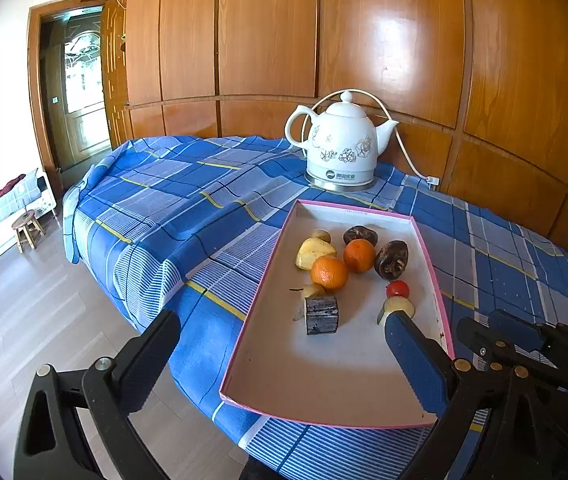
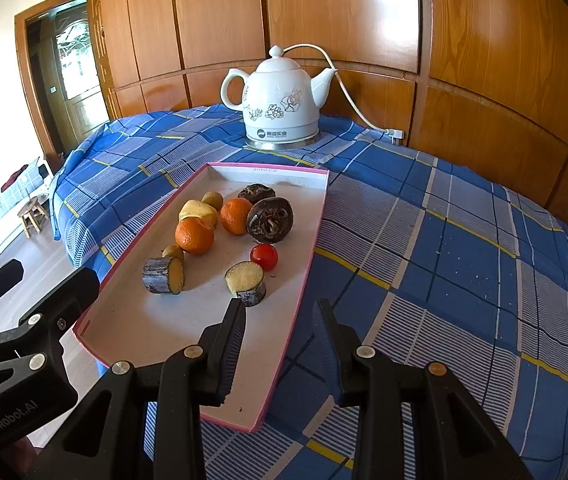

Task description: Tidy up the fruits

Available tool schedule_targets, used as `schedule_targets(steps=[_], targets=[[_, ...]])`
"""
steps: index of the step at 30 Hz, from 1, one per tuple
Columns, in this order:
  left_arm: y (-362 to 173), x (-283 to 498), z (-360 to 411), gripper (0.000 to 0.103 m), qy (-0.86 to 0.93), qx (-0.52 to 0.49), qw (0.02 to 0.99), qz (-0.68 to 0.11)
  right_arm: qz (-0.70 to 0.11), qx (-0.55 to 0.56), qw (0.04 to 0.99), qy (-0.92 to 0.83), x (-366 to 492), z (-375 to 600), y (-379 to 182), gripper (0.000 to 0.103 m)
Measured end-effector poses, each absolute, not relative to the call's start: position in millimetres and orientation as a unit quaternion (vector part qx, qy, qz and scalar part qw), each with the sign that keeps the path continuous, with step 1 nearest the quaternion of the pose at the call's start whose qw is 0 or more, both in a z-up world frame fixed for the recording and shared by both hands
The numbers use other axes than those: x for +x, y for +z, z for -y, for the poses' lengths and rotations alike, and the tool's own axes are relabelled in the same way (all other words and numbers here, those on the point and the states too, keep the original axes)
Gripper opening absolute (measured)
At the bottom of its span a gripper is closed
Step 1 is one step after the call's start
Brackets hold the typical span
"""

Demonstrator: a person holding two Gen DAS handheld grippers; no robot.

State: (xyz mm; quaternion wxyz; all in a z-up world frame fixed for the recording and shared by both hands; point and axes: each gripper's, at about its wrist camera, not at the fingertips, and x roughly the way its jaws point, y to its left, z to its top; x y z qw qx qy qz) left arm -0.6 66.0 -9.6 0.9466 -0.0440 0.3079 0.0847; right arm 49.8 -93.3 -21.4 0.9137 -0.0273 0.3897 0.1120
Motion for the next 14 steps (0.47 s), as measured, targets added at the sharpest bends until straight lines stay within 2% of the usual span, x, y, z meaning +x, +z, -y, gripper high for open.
schedule_targets(steps=[14], targets=[[-9.8, -0.2, -67.0, 0.103, 0.076, -0.055, 0.946, -0.31, -0.391, -0.023, 0.913, 0.114, 50.7, 94.6, -21.6, 0.035]])
